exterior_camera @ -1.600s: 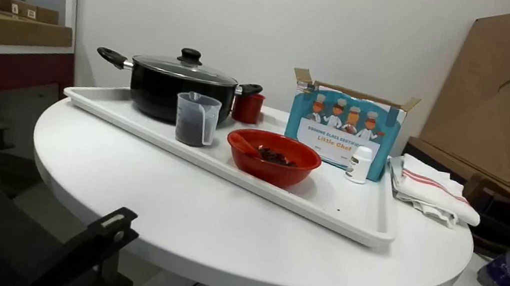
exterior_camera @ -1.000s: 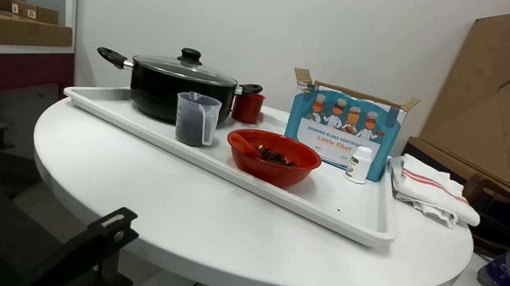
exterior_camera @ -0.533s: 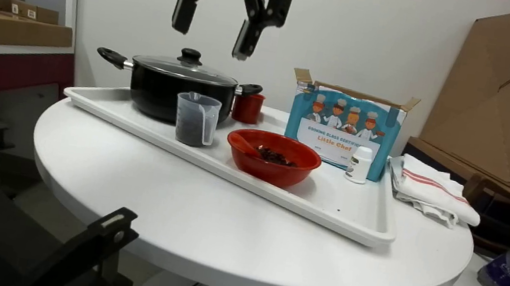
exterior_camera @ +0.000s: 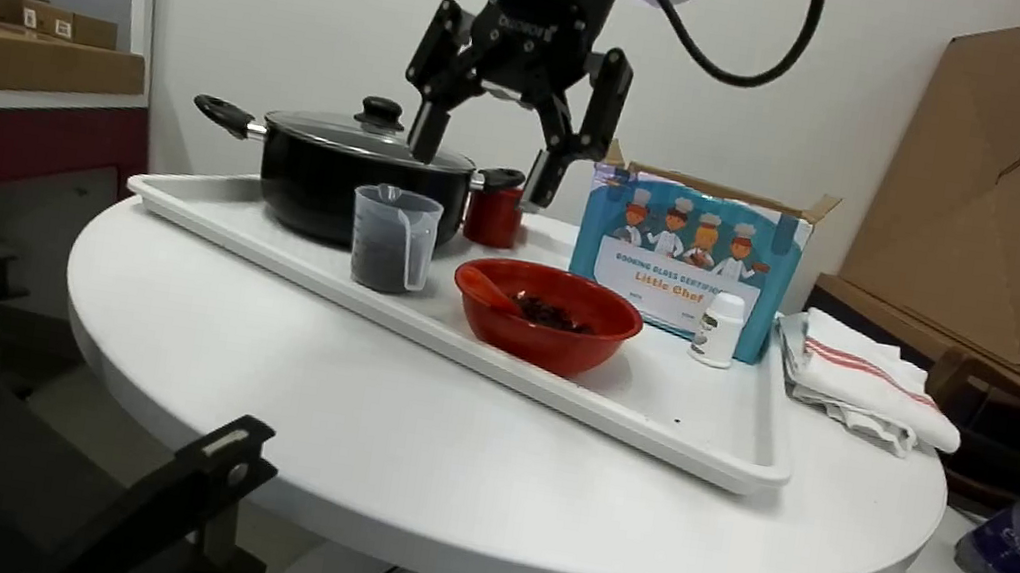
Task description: Use the spoon to scoop some beans from the red bowl to the clear jar
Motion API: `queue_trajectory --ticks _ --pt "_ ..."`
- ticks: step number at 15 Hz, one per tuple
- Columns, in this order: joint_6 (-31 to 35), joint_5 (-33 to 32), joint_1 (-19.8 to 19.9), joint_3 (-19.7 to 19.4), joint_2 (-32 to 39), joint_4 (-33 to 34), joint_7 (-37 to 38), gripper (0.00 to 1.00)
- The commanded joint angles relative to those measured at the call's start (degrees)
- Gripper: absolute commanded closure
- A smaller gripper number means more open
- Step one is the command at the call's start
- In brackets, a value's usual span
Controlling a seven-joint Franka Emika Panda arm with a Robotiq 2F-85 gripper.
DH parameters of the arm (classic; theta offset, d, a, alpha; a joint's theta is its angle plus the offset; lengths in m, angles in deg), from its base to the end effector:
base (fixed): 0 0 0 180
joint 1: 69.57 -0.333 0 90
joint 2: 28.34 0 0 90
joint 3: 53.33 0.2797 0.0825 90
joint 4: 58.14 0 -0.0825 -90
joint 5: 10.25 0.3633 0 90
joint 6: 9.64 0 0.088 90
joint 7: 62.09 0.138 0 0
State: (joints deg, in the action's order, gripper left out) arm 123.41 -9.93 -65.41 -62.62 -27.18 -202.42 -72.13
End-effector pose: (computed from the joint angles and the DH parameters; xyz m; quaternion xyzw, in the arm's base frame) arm 0.4070 -0.0975 0.2050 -0.9937 0.0319 0.1055 0.0221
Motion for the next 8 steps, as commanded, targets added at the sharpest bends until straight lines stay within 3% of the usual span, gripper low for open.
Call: queue_trajectory --ticks 1,8 --pt "0.0 0.4 1.1 1.1 7.1 5.2 -0.2 0.0" --pt "-1.0 -0.9 1.5 2.0 13.9 9.6 0.1 0.0"
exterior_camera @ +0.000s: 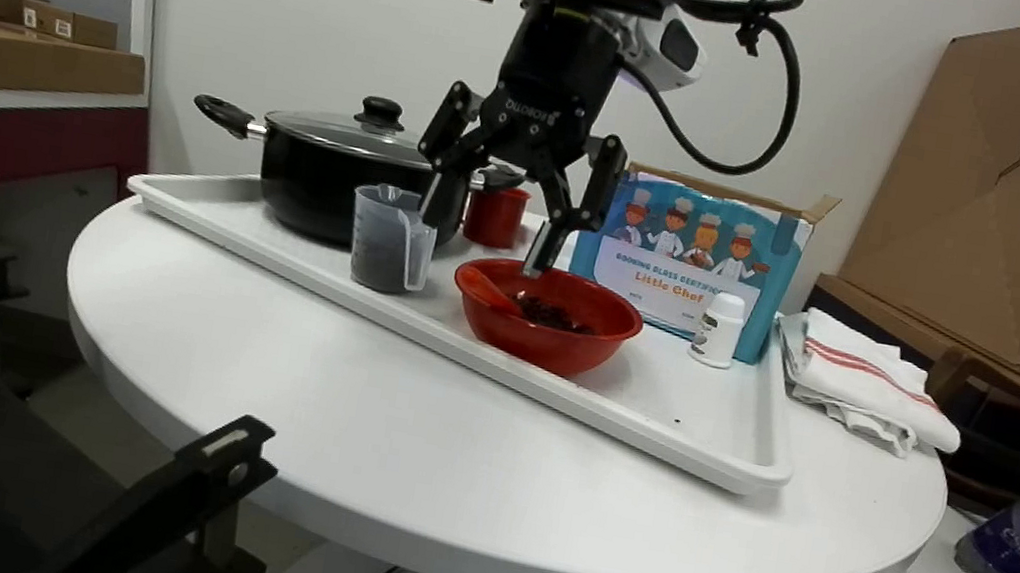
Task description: Use the spoon to scoop some beans from the red bowl to the clear jar
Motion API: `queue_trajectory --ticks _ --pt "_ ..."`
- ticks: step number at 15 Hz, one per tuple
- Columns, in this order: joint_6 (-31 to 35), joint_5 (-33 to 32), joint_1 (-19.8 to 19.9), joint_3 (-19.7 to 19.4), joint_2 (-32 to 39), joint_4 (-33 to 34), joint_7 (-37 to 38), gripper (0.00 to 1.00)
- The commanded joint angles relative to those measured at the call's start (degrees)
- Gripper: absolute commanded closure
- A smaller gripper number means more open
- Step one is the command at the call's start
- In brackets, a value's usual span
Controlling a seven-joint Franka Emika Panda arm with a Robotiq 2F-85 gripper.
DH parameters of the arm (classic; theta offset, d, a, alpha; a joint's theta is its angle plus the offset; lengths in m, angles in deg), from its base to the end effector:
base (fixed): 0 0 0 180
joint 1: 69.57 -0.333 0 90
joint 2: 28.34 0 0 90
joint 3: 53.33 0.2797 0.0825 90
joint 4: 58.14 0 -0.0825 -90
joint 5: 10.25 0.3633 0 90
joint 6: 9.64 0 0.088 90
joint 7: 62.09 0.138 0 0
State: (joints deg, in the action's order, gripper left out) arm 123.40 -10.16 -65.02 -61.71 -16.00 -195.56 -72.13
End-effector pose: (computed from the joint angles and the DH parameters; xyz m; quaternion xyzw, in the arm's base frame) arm 0.4276 -0.1021 0.1599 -0.9891 0.0262 0.1444 0.0139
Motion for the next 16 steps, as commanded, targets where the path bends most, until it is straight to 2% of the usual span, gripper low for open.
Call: queue_trajectory --ticks 1,11,12,13,16 --pt "-1.1 -0.7 1.3 1.1 3.4 3.1 0.0 0.0" --pt "-5.6 -0.8 2.5 1.3 6.2 4.8 -0.6 0.0" --pt "-5.9 -0.8 2.5 1.2 6.2 4.9 -0.4 0.11" --pt "-6.1 -1.0 2.6 1.2 6.2 4.9 -0.4 0.26" --pt "-6.4 -1.3 2.6 1.1 6.1 5.0 -0.3 0.49"
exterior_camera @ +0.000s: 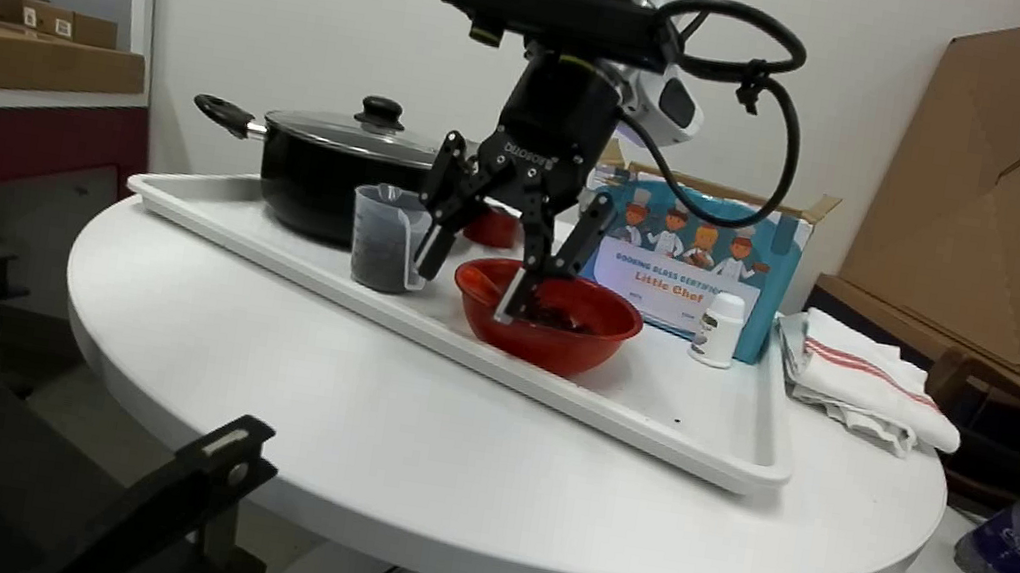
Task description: Use the spoon to scoop some beans from the red bowl to the clear jar
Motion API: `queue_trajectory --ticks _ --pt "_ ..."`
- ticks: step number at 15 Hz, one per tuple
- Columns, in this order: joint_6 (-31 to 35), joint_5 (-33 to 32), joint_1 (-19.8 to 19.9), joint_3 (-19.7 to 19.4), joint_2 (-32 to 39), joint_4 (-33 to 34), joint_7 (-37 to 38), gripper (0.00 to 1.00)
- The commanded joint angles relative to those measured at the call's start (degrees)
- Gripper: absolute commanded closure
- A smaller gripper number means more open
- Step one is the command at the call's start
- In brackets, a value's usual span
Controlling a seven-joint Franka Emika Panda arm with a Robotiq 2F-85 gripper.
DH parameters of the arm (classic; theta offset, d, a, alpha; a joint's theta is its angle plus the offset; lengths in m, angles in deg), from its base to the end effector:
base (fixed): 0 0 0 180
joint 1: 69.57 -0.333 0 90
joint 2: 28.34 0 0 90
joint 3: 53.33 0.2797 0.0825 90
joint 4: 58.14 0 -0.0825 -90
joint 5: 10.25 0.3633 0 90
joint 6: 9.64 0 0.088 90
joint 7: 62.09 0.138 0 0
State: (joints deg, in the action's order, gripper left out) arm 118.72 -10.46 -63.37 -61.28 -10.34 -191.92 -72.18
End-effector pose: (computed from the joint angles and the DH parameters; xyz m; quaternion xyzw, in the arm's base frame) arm 0.4212 -0.1122 0.1322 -0.9786 0.0343 0.2018 0.0200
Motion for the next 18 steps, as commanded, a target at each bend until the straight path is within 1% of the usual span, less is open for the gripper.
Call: queue_trajectory --ticks 1,5,6,7,9,18 --pt "-1.8 -1.1 1.0 0.7 0.5 1.4 -0.2 0.55" --pt "-2.5 -0.7 1.3 0.8 0.3 1.6 -0.8 0.87" --pt "-2.8 -0.7 1.3 0.9 0.2 1.6 -1.0 0.93" --pt "-3.1 -0.7 1.3 0.9 0.0 1.6 -1.3 0.95" --pt "-3.8 -0.5 1.5 1.0 -0.1 1.7 -1.9 0.9" --pt "-7.1 -0.4 1.9 1.1 -1.4 1.7 -4.4 0.9"
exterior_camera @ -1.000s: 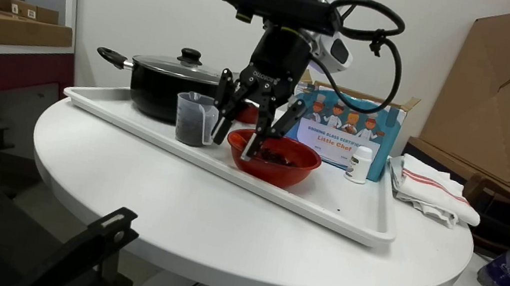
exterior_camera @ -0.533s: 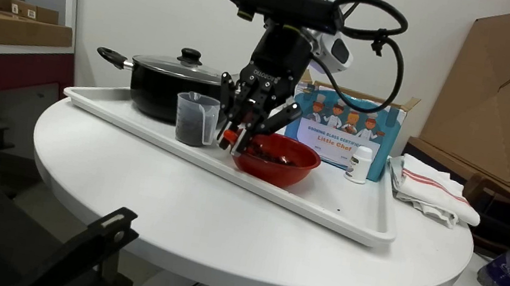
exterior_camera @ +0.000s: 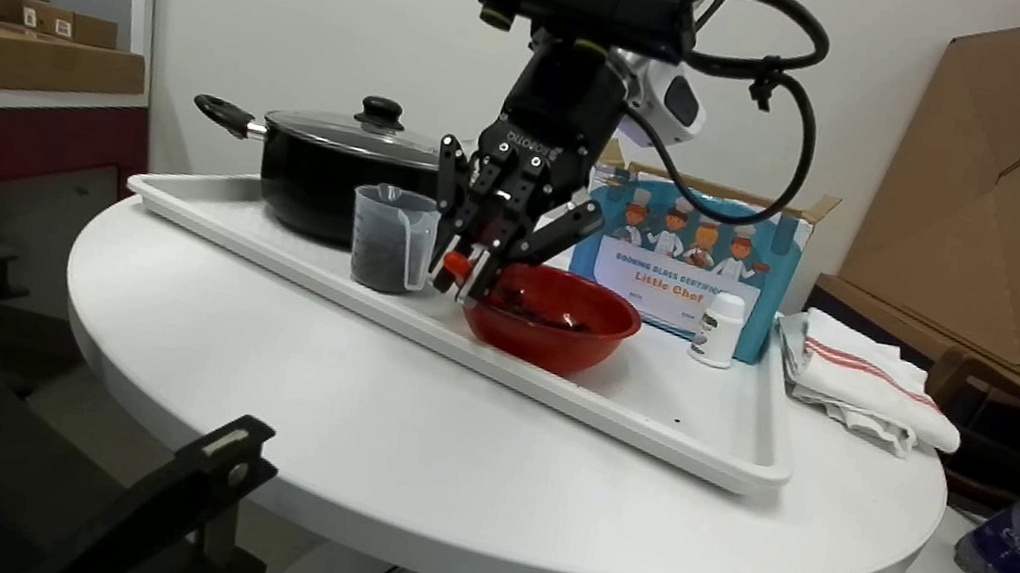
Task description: Use the spoon to scoop some beans from the red bowl to the clear jar
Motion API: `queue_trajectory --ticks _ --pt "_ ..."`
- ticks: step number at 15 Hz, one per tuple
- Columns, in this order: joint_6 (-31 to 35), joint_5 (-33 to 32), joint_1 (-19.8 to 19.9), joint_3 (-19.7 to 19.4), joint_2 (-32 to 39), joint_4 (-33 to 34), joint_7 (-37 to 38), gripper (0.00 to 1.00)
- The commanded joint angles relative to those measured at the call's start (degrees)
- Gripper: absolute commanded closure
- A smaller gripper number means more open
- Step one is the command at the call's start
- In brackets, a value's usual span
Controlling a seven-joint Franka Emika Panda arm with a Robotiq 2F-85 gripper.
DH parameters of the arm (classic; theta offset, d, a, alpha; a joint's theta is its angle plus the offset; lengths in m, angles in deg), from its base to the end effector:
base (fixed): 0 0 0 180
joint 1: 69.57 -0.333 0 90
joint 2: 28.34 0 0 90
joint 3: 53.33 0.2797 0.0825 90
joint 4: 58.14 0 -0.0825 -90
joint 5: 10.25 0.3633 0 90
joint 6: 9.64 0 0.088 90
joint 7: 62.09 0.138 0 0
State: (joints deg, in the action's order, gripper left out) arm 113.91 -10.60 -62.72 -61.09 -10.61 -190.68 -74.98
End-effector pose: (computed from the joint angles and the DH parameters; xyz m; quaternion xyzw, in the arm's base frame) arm 0.4173 -0.1146 0.1382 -0.9729 0.0140 0.2285 0.0324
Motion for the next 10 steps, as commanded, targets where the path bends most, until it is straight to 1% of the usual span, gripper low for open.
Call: queue_trajectory --ticks 1,6,10 --pt "-2.6 -0.2 1.4 0.9 -1.4 0.5 -2.2 0.9" --pt "-3.1 -0.1 1.8 0.8 -3.2 0.0 -3.5 0.9" --pt "-3.1 -0.7 1.6 0.6 -5.1 -0.4 -2.8 0.9"
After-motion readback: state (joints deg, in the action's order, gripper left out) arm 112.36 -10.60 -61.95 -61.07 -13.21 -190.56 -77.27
